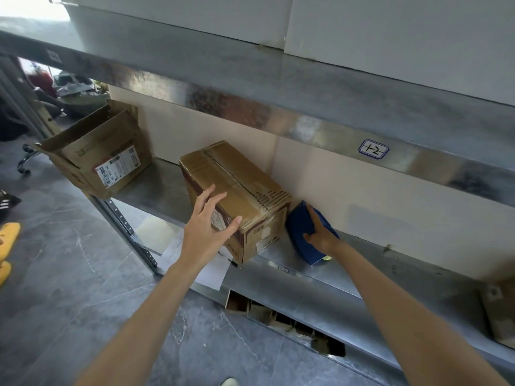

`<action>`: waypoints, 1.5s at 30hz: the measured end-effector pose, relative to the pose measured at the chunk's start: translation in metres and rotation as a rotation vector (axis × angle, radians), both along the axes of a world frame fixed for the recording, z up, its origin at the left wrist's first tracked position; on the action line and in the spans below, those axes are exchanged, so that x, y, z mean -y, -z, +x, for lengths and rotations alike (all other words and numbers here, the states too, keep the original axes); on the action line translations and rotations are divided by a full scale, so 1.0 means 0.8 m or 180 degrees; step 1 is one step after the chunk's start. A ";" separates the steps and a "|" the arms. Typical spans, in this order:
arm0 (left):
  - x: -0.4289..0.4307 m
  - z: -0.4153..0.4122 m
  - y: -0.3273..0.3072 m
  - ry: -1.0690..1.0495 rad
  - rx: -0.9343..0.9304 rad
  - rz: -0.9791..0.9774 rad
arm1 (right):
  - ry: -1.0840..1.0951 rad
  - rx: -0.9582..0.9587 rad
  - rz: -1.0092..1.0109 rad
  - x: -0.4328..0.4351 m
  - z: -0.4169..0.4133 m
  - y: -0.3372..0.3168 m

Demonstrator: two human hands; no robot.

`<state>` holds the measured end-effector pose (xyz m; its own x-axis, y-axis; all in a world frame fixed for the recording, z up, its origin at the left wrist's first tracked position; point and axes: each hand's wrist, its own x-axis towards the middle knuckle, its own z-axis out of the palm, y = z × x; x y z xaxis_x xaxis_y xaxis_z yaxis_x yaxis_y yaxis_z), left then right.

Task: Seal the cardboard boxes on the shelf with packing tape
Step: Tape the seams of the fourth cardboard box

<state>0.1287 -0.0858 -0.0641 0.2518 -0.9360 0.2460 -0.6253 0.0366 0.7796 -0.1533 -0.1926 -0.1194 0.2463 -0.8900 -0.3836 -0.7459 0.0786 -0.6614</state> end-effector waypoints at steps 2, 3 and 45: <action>0.000 -0.001 0.000 -0.0010 -0.0023 0.0012 | 0.0062 -0.0030 -0.0072 -0.004 0.000 0.000; 0.000 0.000 0.000 -0.0009 -0.0026 0.0012 | 0.0039 -0.0054 -0.0108 -0.008 -0.001 -0.002; -0.020 0.053 -0.094 0.0740 -0.0427 0.0279 | -0.1788 -0.0203 -0.2748 -0.113 0.070 -0.197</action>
<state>0.1709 -0.0698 0.0107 0.0526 -0.9887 0.1404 -0.4991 0.0958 0.8613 -0.0971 -0.1019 0.0382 0.7132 -0.6313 0.3046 -0.5641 -0.7749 -0.2851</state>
